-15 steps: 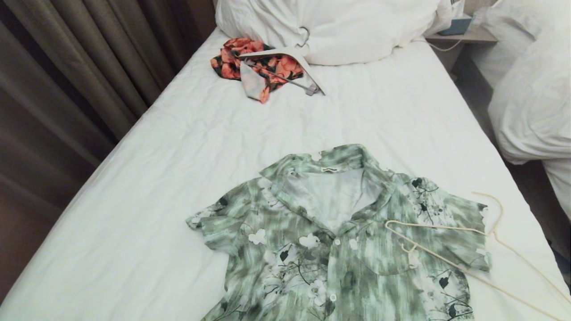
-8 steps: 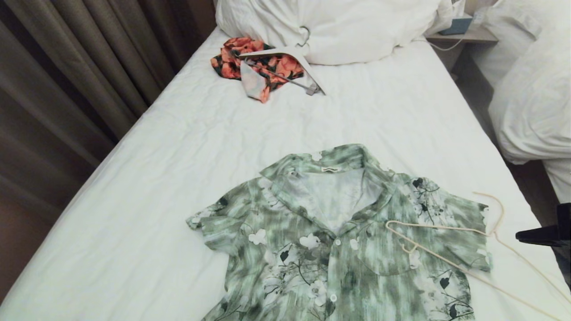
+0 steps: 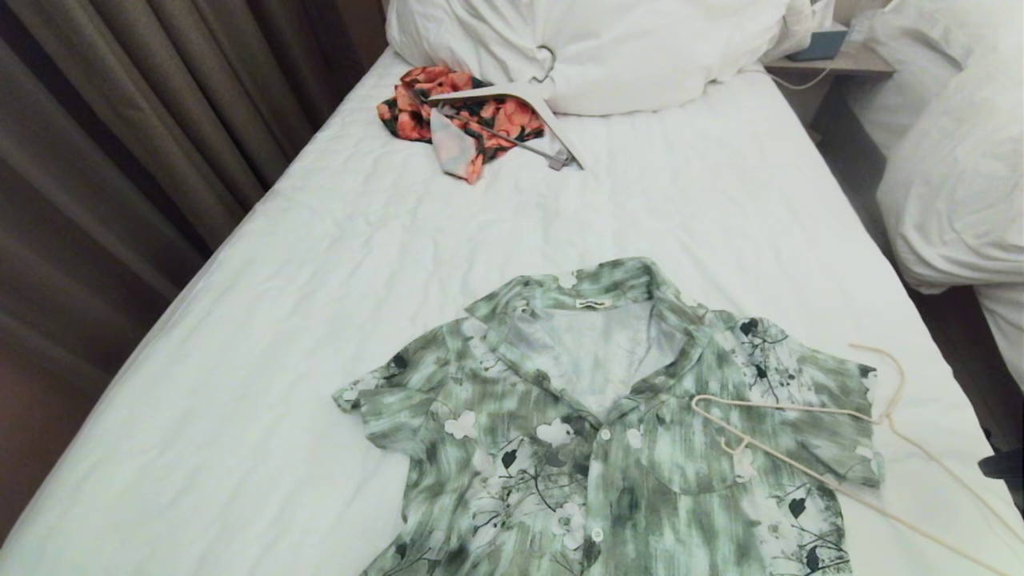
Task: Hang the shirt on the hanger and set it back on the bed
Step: Lift the shirt and hanger
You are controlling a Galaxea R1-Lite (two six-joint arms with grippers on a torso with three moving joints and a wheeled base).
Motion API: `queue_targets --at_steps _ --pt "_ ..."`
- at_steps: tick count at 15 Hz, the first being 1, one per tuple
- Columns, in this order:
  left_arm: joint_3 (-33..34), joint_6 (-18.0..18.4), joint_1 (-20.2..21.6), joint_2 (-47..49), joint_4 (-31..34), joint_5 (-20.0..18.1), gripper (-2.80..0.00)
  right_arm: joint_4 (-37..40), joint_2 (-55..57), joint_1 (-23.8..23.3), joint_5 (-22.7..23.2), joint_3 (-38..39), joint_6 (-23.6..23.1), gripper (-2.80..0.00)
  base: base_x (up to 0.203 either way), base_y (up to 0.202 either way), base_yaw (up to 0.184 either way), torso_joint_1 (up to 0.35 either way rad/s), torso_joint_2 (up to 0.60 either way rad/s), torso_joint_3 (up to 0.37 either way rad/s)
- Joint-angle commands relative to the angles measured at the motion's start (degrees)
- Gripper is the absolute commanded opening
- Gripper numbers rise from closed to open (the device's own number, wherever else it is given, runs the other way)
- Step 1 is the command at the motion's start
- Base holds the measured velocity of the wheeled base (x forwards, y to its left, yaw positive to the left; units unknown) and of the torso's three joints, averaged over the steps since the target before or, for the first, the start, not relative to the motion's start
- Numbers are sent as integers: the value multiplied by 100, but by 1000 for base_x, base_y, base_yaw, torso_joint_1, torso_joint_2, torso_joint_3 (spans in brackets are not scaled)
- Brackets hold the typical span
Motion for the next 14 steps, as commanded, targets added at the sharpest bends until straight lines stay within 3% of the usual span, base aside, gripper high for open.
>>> queue_targets --at_steps 1,7,8,13,14 --pt "1 3 2 7 0 -1 -280 136 538 -134 105 -136 -401 -280 0 0 0 0 0 0" --pt "1 3 2 7 0 -1 -280 -123 808 -114 163 -207 -723 -280 0 0 0 0 0 0" --pt "1 3 2 7 0 -1 -280 -123 794 -114 214 -261 -745 0 0 0 0 0 0 0" --pt "1 3 2 7 0 -1 -280 -102 968 -88 541 -427 -803 0 0 0 0 0 0 0" --pt "1 3 2 7 0 -1 -280 -57 1036 -77 727 -403 -1041 0 0 0 0 0 0 0"
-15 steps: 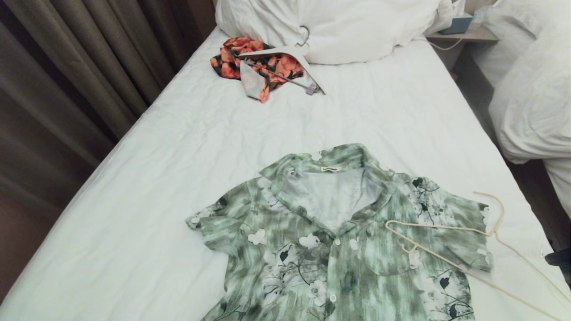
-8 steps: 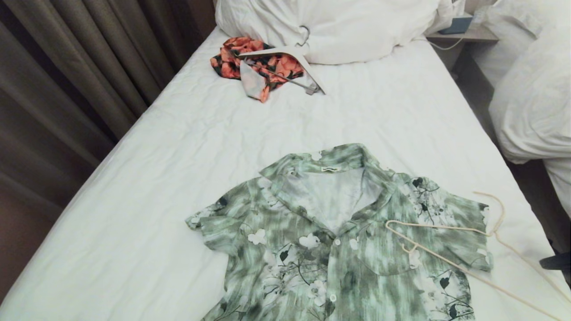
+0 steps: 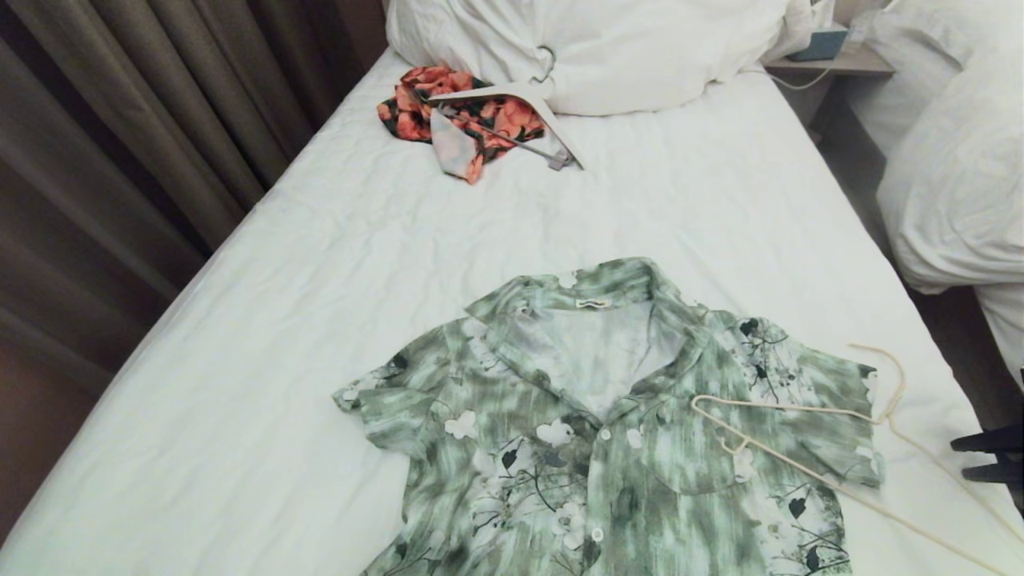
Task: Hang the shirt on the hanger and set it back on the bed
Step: Lift the shirt and hanger
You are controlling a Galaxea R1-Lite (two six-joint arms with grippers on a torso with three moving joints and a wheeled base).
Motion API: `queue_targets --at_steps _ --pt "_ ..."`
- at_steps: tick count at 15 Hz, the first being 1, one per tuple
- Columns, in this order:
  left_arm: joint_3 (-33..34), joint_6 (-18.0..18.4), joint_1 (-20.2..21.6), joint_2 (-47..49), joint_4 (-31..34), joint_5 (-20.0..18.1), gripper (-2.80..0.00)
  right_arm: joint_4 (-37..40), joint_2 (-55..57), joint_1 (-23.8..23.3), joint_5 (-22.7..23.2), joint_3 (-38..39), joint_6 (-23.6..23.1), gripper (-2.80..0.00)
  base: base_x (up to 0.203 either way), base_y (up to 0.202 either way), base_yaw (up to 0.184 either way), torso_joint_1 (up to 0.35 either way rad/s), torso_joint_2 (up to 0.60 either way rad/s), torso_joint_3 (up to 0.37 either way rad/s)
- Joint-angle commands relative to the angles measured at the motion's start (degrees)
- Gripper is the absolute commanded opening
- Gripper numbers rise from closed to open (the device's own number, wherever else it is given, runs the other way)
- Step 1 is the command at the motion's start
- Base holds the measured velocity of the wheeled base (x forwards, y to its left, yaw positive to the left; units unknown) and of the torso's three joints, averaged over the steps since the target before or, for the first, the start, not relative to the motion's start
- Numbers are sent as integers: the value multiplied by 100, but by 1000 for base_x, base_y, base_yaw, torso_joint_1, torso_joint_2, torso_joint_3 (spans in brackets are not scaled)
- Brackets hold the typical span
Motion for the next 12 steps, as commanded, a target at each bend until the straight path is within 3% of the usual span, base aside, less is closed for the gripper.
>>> queue_targets --at_steps 1,2,4,8,12 --pt "1 3 2 7 0 -3 -280 110 154 -12 116 33 -579 0 0 0 0 0 0 0" --pt "1 3 2 7 0 -3 -280 450 249 -29 159 22 -1028 0 0 0 0 0 0 0" --pt "1 3 2 7 0 -3 -280 789 325 96 214 -40 -1269 0 0 0 0 0 0 0" --pt "1 3 2 7 0 -3 -280 814 423 427 256 19 -1548 0 0 0 0 0 0 0" --pt "1 3 2 7 0 -3 -280 822 456 552 374 186 -2159 0 0 0 0 0 0 0"
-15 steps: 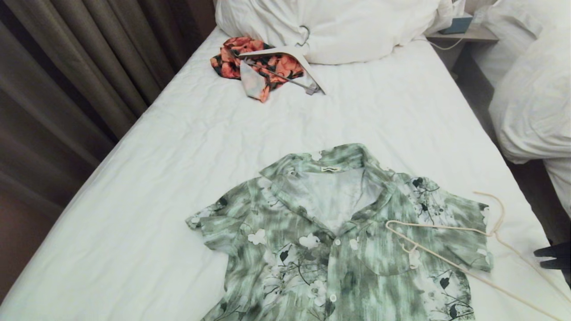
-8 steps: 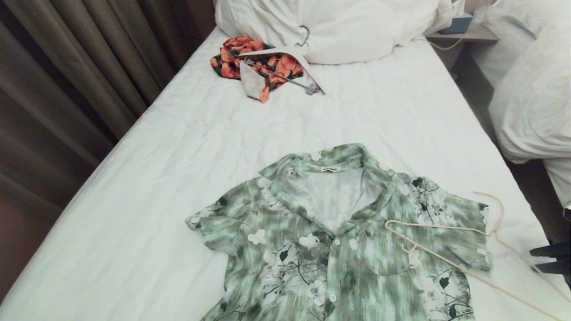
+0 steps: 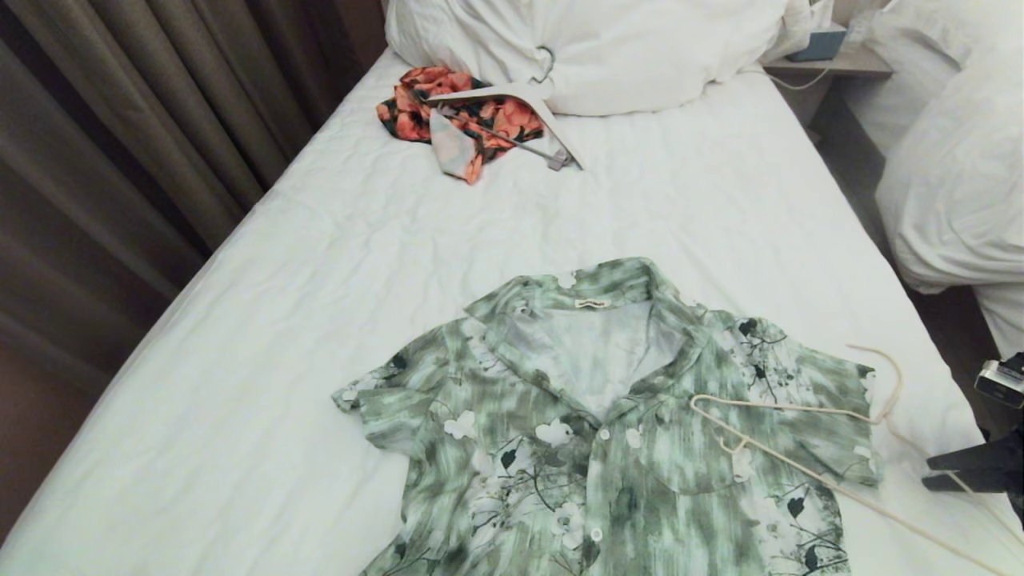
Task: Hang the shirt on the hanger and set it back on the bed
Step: Lift the shirt and hanger
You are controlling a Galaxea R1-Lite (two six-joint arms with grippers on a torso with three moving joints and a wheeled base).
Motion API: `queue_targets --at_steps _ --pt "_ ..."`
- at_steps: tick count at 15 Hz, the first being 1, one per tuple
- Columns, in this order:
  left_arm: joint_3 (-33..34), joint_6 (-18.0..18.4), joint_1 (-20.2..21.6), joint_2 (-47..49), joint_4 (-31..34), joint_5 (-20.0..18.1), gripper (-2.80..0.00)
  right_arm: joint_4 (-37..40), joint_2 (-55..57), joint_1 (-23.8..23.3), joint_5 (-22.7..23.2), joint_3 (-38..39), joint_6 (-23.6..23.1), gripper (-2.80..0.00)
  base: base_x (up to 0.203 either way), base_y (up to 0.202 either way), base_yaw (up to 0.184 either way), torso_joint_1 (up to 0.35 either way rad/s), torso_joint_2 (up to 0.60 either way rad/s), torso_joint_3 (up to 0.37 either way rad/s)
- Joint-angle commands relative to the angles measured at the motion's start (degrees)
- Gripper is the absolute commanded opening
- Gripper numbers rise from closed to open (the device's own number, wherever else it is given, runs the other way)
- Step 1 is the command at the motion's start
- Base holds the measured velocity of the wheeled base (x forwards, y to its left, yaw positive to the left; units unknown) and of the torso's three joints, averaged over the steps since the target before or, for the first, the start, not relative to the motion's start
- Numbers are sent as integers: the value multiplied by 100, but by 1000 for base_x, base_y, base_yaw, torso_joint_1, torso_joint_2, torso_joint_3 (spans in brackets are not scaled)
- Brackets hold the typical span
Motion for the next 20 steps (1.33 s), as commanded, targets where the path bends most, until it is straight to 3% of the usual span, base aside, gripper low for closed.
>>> queue_targets --at_steps 1,8,9,18,20 --pt "1 3 2 7 0 -3 -280 36 -5 55 81 38 -108 0 0 0 0 0 0 0" --pt "1 3 2 7 0 -3 -280 28 -14 268 98 91 -200 0 0 0 0 0 0 0" --pt "1 3 2 7 0 -3 -280 15 -14 268 107 122 -208 -280 0 0 0 0 0 0" --pt "1 3 2 7 0 -3 -280 37 -685 243 101 285 -224 -280 0 0 0 0 0 0" --pt "1 3 2 7 0 -3 -280 34 -1152 204 102 395 -448 -280 0 0 0 0 0 0"
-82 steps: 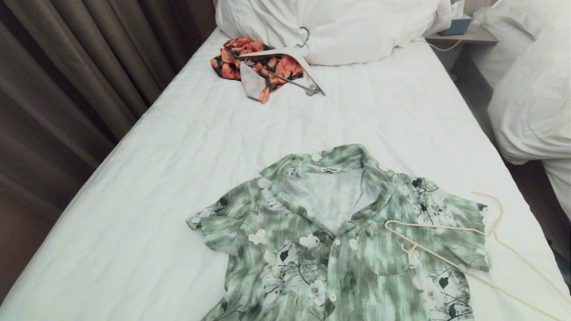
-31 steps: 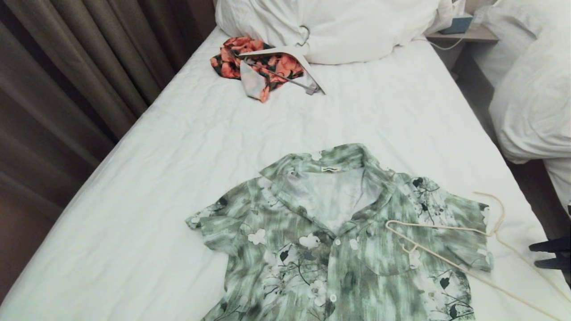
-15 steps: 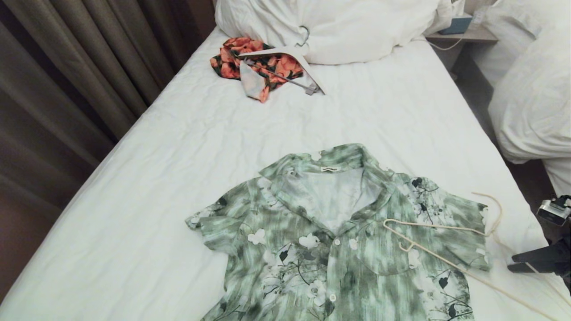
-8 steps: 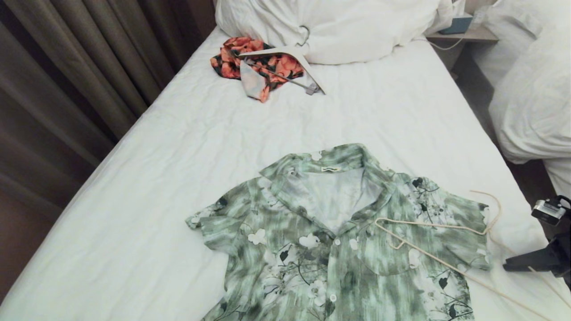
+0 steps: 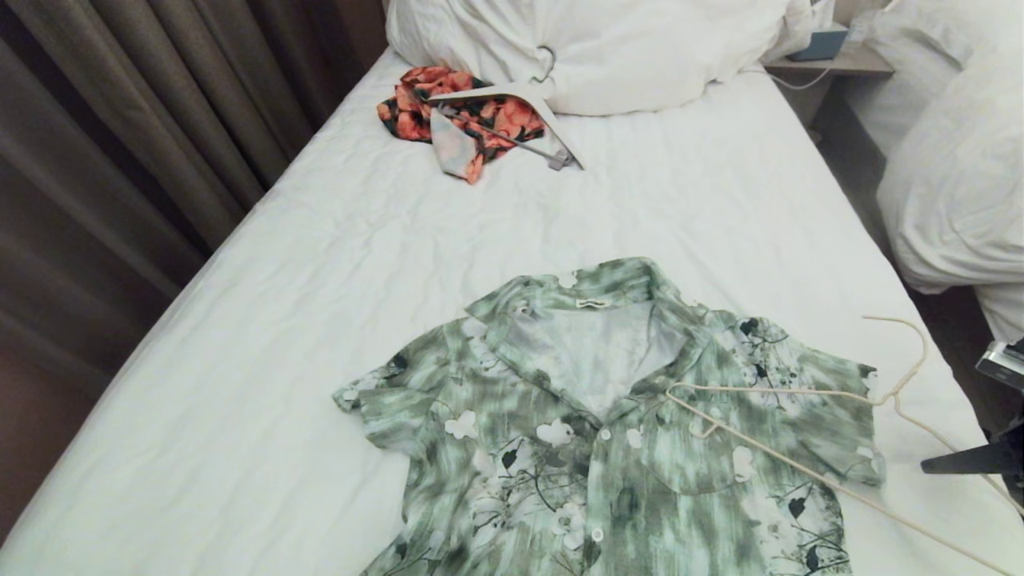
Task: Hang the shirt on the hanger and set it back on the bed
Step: Lift the shirt and hanger
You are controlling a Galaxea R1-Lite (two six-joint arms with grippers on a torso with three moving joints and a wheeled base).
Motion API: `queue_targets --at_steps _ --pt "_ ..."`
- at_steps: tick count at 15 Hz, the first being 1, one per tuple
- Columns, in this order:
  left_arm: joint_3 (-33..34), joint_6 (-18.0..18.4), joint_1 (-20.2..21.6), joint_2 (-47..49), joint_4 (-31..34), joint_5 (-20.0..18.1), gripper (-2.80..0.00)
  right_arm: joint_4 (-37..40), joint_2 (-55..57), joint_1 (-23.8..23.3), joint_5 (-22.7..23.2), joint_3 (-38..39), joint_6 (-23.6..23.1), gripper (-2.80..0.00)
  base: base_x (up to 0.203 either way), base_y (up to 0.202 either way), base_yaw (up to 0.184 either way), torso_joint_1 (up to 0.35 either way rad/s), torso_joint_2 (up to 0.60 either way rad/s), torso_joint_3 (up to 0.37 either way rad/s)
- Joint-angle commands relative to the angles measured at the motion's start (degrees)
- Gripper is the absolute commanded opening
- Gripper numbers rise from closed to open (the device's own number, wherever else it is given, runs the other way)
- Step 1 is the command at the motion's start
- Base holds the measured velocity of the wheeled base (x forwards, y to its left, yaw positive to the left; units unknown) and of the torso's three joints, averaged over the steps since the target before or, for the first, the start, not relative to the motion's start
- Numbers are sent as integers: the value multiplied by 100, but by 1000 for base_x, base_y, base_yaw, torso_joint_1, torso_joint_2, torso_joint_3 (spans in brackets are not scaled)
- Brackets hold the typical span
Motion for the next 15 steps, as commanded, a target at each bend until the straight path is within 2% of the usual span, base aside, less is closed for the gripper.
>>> queue_targets --at_steps 1,6,8,10,14,15 --pt "1 2 2 7 0 -3 -280 31 -562 -20 32 74 -94 -280 0 0 0 0 0 0" --pt "1 2 2 7 0 -3 -280 36 -1786 110 85 232 -607 -280 0 0 0 0 0 0" --pt "1 2 2 7 0 -3 -280 33 -2227 293 444 408 -858 -280 0 0 0 0 0 0" --pt "1 2 2 7 0 -3 -280 26 -2497 564 692 524 -1064 -280 0 0 0 0 0 0" --pt "1 2 2 7 0 -3 -280 -409 -2714 1262 765 642 -1086 -280 0 0 0 0 0 0" --pt "1 2 2 7 0 -3 -280 -551 -2735 1415 940 643 -1091 -280 0 0 0 0 0 0"
